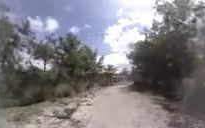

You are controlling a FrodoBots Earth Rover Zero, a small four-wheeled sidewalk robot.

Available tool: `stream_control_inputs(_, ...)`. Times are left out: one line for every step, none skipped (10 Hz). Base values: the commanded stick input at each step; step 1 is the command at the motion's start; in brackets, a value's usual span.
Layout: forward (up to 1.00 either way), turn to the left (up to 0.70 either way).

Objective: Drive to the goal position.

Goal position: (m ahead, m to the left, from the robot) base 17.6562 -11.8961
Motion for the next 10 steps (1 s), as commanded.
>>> stream_control_inputs(0.70,0.00)
stream_control_inputs(0.70,0.00)
stream_control_inputs(0.70,0.00)
stream_control_inputs(0.70,0.00)
stream_control_inputs(0.70,0.00)
stream_control_inputs(0.70,-0.01)
stream_control_inputs(0.70,-0.35)
stream_control_inputs(0.70,-0.35)
stream_control_inputs(0.70,-0.35)
stream_control_inputs(0.70,0.00)
